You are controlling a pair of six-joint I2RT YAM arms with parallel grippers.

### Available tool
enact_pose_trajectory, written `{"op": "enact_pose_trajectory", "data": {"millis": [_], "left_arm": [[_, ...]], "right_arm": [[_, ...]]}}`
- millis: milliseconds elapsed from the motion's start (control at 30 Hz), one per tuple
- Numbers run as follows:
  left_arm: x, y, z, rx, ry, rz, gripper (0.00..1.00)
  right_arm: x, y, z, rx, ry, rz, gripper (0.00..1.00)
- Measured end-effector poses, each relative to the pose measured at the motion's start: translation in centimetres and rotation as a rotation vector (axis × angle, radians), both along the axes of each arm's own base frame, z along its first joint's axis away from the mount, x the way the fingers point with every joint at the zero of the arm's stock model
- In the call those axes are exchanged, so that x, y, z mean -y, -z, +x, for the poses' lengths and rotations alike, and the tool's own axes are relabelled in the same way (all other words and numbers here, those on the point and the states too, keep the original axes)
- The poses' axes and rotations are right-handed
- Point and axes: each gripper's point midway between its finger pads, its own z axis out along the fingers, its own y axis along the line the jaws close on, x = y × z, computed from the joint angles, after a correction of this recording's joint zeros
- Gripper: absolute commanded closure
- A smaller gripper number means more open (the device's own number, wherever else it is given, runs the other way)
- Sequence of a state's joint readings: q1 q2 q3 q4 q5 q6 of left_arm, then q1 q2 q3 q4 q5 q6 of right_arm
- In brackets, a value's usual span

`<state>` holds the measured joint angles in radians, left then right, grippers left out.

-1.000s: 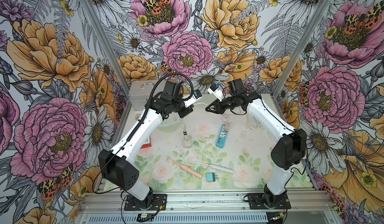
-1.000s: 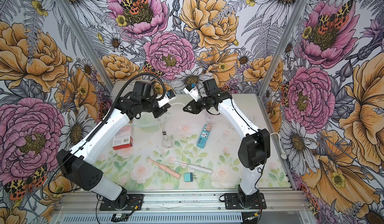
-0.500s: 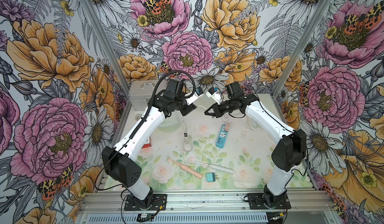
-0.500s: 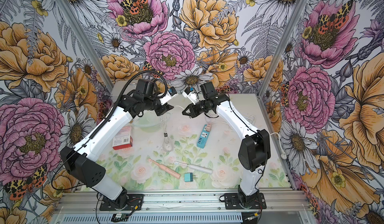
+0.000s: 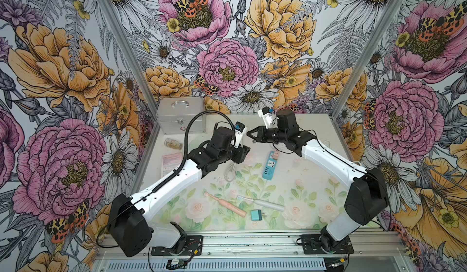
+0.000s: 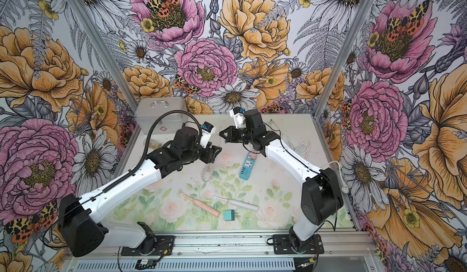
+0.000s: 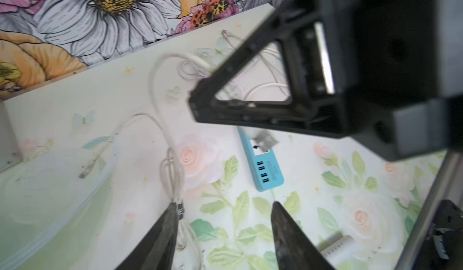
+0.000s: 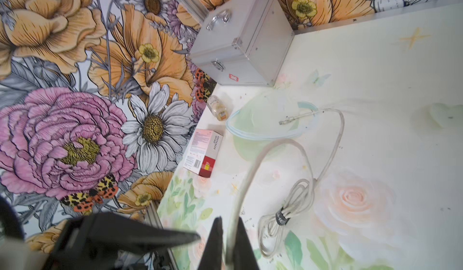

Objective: Charge the electric toothbrush
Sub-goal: Pick up the charging cable from the center of the board.

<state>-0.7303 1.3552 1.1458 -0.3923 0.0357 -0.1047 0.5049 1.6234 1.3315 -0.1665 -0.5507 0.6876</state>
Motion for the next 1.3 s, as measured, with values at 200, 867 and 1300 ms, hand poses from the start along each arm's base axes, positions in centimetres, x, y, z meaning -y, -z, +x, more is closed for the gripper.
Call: {"op": "enact_pose_trajectory", "data": {"millis": [200, 867, 1300], "left_arm": [[0.5, 1.1, 0.8, -0.025, -0.074, -0.137, 0.48], [1.4, -1.8, 2.7, 0.049, -0.071, -0.304, 0.63], [1.9, -1.2, 2.5, 0.063, -0.039, -0.268, 0.73]], "right_arm": [[-0.7, 0.4, -0.2, -0.042, 0.053, 0.101, 1.0], [-1.0, -2.5, -1.0, 0.002, 0.062, 0.183, 1.0], [-0.7, -1.4, -1.3, -0.037, 0.067, 0.146, 1.0]]}}
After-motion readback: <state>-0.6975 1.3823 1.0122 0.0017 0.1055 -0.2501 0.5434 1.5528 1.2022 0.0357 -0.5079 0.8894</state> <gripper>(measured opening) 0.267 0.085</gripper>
